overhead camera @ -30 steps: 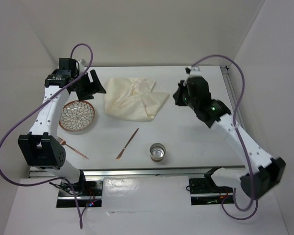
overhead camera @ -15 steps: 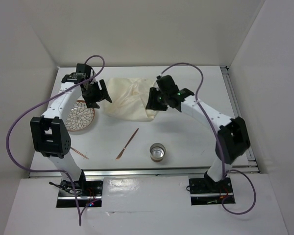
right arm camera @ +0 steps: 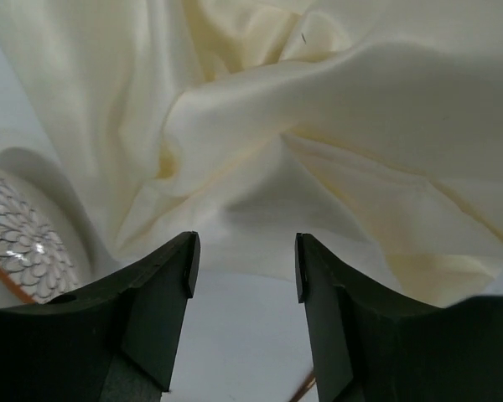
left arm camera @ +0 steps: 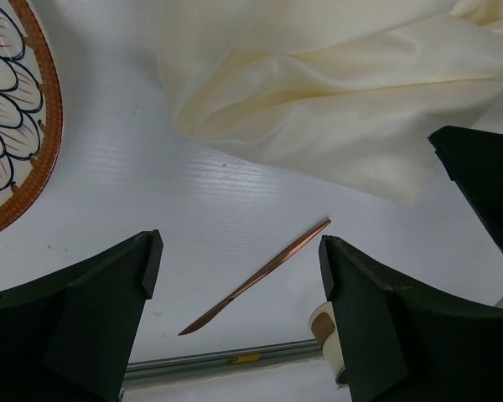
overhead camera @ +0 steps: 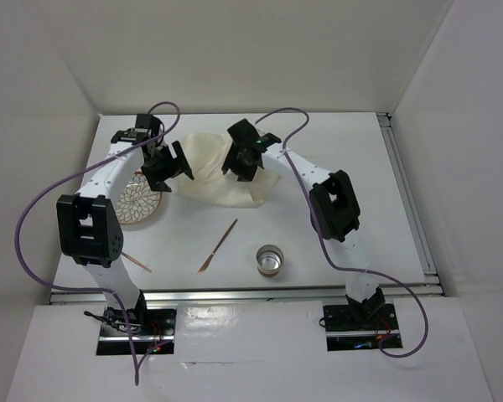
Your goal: Set the dinner table for one person
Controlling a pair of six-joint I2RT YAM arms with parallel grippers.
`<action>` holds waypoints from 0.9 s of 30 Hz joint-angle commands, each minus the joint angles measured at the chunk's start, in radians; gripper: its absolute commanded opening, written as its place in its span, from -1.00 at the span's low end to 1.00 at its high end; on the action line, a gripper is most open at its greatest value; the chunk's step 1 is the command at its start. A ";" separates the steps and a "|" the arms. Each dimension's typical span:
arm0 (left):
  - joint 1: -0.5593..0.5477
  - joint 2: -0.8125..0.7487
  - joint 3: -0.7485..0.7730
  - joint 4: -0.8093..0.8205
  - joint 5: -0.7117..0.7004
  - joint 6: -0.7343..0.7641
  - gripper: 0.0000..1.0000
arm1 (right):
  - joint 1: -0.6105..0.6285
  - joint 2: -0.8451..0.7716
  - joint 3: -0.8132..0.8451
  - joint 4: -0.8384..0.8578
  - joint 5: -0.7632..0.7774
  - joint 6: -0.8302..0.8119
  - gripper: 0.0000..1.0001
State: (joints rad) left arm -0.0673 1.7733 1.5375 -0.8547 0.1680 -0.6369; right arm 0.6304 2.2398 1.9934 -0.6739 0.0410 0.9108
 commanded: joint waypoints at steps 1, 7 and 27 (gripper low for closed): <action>-0.003 -0.031 -0.016 0.013 0.007 -0.021 0.89 | 0.034 0.023 0.081 -0.121 0.097 0.088 0.25; -0.003 -0.051 -0.037 0.022 0.007 -0.003 0.89 | 0.043 0.078 0.108 -0.153 0.181 0.158 0.31; -0.003 -0.087 -0.068 0.032 0.039 0.036 0.79 | 0.032 0.211 0.260 -0.133 0.197 0.180 0.41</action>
State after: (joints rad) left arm -0.0673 1.7359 1.4704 -0.8265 0.1955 -0.6266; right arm 0.6674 2.4142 2.2021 -0.7933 0.2070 1.0805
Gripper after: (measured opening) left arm 0.898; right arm 0.706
